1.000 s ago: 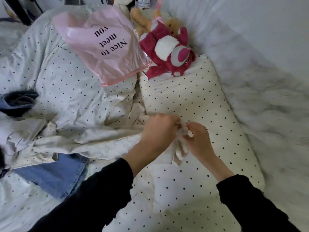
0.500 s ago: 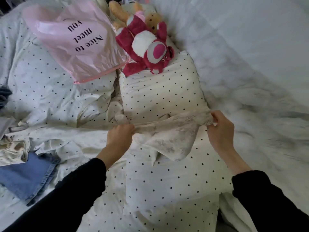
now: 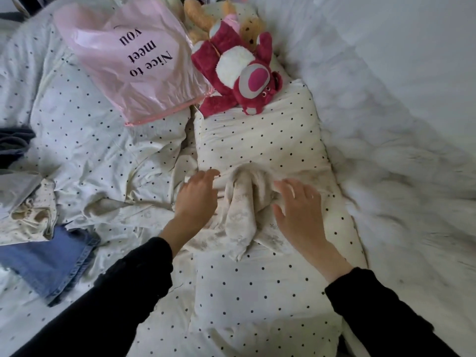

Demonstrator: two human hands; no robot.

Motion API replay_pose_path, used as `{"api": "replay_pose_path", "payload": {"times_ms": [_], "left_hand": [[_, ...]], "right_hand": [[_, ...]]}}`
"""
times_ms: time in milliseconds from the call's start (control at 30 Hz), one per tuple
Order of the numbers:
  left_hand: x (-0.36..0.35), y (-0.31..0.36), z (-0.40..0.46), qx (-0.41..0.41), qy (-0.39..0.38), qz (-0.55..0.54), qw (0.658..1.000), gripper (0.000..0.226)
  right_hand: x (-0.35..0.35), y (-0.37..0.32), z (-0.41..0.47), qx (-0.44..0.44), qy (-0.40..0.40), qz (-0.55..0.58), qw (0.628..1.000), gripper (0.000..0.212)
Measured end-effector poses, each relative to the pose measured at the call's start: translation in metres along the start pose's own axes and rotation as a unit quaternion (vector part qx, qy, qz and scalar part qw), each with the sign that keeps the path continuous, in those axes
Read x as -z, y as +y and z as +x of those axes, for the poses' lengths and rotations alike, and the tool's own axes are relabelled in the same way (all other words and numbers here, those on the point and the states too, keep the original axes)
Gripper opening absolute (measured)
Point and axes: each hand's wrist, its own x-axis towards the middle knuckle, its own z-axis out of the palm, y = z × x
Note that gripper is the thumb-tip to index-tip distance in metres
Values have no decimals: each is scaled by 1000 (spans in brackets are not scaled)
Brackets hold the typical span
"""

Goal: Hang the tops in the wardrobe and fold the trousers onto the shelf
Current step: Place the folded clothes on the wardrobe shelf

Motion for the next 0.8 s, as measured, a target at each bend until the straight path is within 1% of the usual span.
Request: {"api": "replay_pose_path", "payload": {"times_ms": [33, 67, 133, 233, 267, 300, 333, 367, 400, 433, 467, 500, 533, 567, 600, 633, 700, 733, 800], "left_hand": [[-5, -13, -2, 9, -21, 16, 1000, 40], [-9, -22, -6, 10, -41, 25, 999, 42], [-24, -29, -21, 4, -88, 32, 996, 48], [-61, -27, -47, 1, -176, 65, 982, 63], [-77, -26, -57, 20, -197, 73, 978, 67], [-88, -21, -61, 37, -192, 74, 978, 66], [-97, -19, -63, 60, -172, 60, 981, 59], [-101, -18, -60, 89, -138, 37, 986, 46], [-101, -19, -53, 114, -109, 8, 987, 36], [-97, -21, -42, 132, -86, -17, 987, 33], [-87, -25, -32, 138, -73, -24, 987, 32], [-73, -30, -21, 136, -54, -22, 989, 29], [-57, -37, -10, 136, -13, -28, 990, 26], [-39, -44, 1, 142, 34, -43, 988, 22], [-22, -49, 11, 153, 80, -59, 983, 21], [-7, -53, 21, 166, 125, -73, 975, 21], [11, -53, 36, 162, 190, -106, 962, 29], [14, -51, 40, 145, 198, -121, 962, 34], [5, -48, 36, 102, 174, -127, 971, 49]], "right_hand": [[-8, -4, -2, 22, 11, 1, 1000, 31], [-13, -8, -5, 40, 9, -1, 999, 21], [-25, -11, -9, 57, -37, 17, 998, 21], [-44, -12, -13, 45, -123, 40, 991, 11], [-53, -15, -16, 45, -159, 44, 985, 13], [-52, -17, -17, 33, -187, 56, 980, 18], [-53, -20, -19, 20, -204, 74, 976, 21], [-53, -23, -22, 3, -206, 96, 974, 22], [-54, -24, -25, -1, -192, 105, 976, 23], [-55, -23, -29, 6, -182, 96, 979, 25], [-58, -20, -33, 19, -202, 81, 976, 30], [-61, -15, -38, 23, -240, 66, 968, 38], [-64, -11, -42, 27, -281, 41, 958, 45], [-66, -9, -45, 26, -305, 12, 952, 47], [-65, -8, -46, 19, -321, -16, 947, 45], [-66, -10, -47, 9, -314, -31, 949, 39], [-68, -12, -47, -4, -261, -38, 964, 29], [-68, -13, -45, -12, -241, -35, 970, 27], [-66, -7, -40, -27, -202, -30, 979, 25]]}}
